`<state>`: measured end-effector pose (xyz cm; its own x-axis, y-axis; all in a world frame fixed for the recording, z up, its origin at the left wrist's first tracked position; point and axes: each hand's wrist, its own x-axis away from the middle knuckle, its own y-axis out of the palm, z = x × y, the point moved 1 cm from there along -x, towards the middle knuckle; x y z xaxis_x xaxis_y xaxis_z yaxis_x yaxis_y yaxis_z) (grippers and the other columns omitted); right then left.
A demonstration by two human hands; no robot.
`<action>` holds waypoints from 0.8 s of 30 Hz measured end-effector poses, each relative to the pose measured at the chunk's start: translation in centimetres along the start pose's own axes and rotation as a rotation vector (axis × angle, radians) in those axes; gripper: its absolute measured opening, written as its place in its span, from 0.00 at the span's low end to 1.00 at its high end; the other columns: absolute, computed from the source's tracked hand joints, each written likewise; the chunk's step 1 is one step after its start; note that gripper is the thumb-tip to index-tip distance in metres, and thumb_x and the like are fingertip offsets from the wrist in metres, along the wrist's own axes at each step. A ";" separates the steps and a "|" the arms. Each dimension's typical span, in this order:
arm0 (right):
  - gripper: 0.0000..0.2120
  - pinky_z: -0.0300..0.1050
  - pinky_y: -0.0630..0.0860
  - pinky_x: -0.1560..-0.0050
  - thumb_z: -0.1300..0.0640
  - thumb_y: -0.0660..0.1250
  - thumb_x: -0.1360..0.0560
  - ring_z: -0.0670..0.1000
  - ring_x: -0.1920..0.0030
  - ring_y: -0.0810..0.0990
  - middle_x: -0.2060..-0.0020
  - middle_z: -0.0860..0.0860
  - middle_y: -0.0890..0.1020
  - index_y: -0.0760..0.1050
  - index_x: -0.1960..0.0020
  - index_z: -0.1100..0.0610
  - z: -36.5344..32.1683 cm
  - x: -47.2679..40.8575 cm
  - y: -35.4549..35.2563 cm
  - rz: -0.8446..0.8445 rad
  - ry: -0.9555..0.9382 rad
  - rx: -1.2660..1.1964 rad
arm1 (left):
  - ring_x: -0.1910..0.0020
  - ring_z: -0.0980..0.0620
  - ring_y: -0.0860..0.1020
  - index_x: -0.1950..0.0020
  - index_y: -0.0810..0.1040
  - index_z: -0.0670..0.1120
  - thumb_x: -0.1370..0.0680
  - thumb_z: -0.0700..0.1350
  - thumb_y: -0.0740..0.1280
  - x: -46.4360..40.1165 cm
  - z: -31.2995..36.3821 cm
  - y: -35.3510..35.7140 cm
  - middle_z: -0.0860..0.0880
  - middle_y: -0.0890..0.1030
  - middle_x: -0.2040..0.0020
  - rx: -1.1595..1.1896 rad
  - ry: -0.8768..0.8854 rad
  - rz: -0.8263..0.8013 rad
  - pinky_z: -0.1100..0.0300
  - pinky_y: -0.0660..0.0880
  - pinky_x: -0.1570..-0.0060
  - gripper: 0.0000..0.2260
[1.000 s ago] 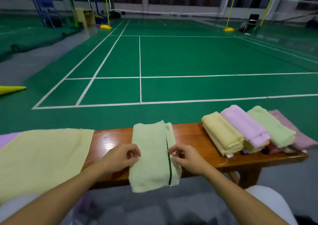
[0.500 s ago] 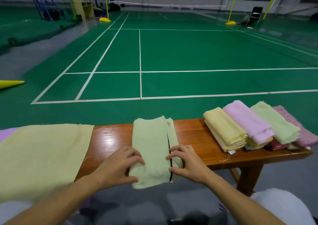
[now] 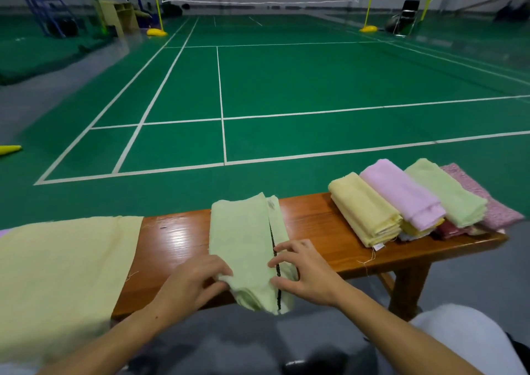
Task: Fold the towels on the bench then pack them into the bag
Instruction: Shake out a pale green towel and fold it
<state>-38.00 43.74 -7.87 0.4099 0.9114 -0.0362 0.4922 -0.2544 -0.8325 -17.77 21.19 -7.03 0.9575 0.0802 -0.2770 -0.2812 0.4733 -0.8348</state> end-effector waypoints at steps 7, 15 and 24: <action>0.38 0.42 0.71 0.37 0.23 0.68 0.31 0.41 0.37 0.68 0.35 0.38 0.71 0.65 0.28 0.41 -4.7 0.3 0.7 -0.058 -0.110 0.032 | 0.54 0.53 0.84 0.51 0.86 0.52 0.21 0.54 0.72 -3.3 0.9 -1.6 0.56 0.86 0.55 0.370 -0.281 0.142 0.56 0.81 0.54 0.07; 0.07 0.43 0.71 0.63 0.48 0.66 0.22 0.44 0.62 0.76 0.63 0.41 0.77 0.69 0.57 0.44 -3.2 -0.9 -0.2 0.124 0.043 -0.217 | 0.62 0.52 0.83 0.50 0.83 0.42 0.19 0.51 0.70 -4.8 0.6 -1.4 0.45 0.87 0.61 0.683 -0.510 0.151 0.59 0.74 0.61 0.12; 0.10 0.44 0.75 0.50 0.47 0.74 0.23 0.47 0.54 0.81 0.56 0.46 0.84 0.82 0.54 0.54 -3.1 -1.9 -1.5 -0.037 0.349 -0.900 | 0.59 0.44 0.83 0.51 0.80 0.38 0.18 0.50 0.68 -5.9 -0.3 -0.2 0.39 0.87 0.57 0.799 -0.596 0.205 0.51 0.74 0.56 0.15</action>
<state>-37.11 41.38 -4.87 0.5155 0.8136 0.2689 0.8544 -0.5120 -0.0888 -23.35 20.38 -5.35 0.8332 0.5465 0.0848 -0.5273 0.8313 -0.1758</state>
